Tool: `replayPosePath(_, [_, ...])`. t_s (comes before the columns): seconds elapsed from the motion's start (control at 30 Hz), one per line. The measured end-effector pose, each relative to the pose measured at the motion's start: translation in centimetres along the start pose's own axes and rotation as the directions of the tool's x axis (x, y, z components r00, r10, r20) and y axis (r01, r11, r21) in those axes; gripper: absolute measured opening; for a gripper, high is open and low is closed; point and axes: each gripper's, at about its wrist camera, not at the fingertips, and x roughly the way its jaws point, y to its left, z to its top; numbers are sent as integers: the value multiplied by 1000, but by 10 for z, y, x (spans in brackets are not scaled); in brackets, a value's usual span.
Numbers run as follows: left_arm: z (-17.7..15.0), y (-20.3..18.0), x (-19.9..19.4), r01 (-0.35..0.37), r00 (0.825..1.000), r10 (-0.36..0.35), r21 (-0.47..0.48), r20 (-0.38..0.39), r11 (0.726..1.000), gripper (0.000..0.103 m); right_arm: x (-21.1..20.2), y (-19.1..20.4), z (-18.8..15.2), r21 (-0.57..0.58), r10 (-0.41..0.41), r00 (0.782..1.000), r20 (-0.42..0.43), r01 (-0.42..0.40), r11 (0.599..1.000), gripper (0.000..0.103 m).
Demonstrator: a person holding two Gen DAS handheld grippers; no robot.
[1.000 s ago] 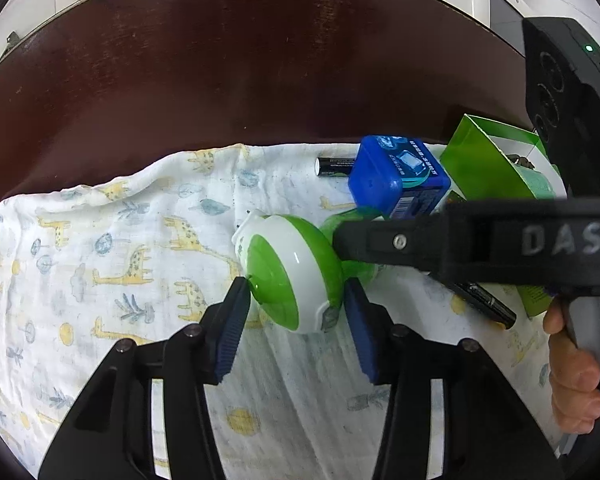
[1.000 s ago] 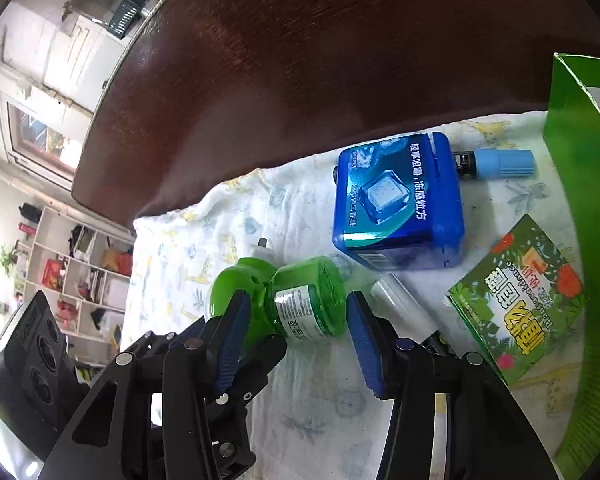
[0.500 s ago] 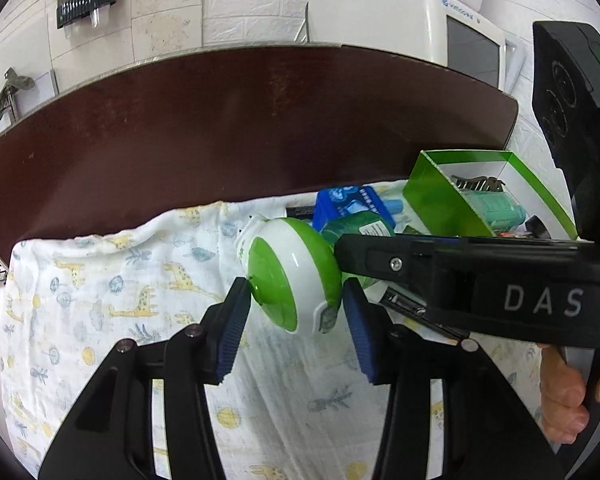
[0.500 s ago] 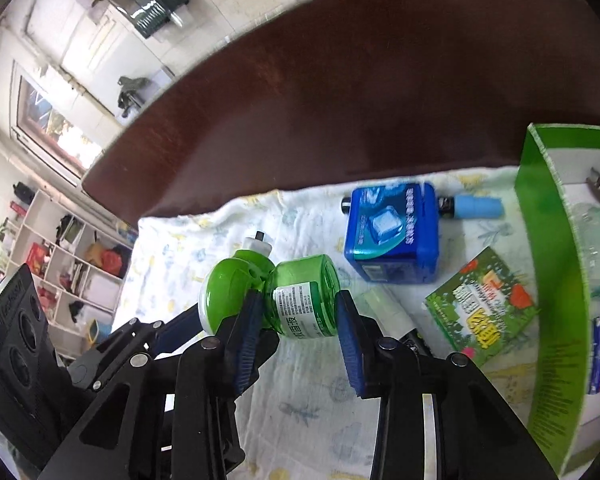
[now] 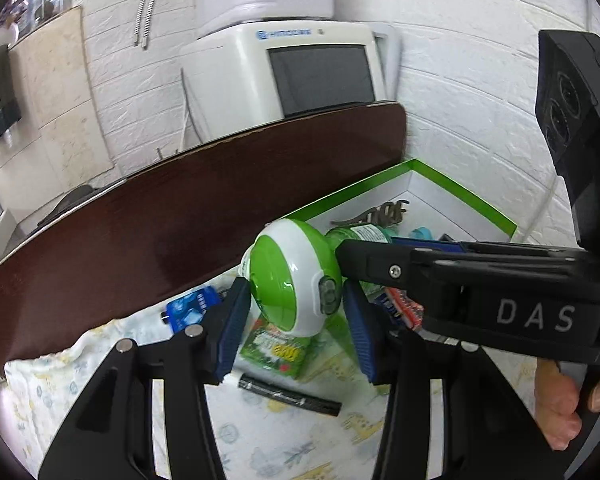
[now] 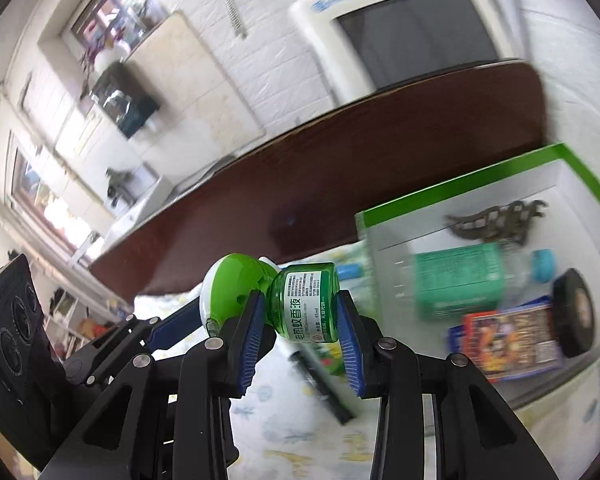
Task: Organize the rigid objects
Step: 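Carry the repellent bottle into the green box and release it, then move the right gripper back to the blue square box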
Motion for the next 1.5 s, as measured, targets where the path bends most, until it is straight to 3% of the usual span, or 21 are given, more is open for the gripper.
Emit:
replayPosePath(0.47, [44, -105, 63, 126, 991, -114, 198, -67, 972, 45, -54, -124, 1, 228, -108, 987, 116, 80, 970, 39])
replayPosePath(0.67, [50, -134, 87, 125, 991, -103, 289, -91, 949, 46, -59, -156, 0, 306, -155, 978, 142, 105, 946, 39])
replayPosePath(0.93, [47, -139, 110, 139, 985, -102, 299, -137, 944, 46, -45, -171, -1, 342, -207, 969, 134, 151, 927, 39])
replayPosePath(1.13, [46, -129, 113, 109, 988, -74, 275, -136, 955, 46, -41, -175, -3, 353, -315, 940, 130, 252, 901, 39])
replayPosePath(1.5, [37, -95, 87, 55, 995, -34, 227, -99, 972, 48, -51, -157, -5, 341, -293, 945, 143, 231, 911, 39])
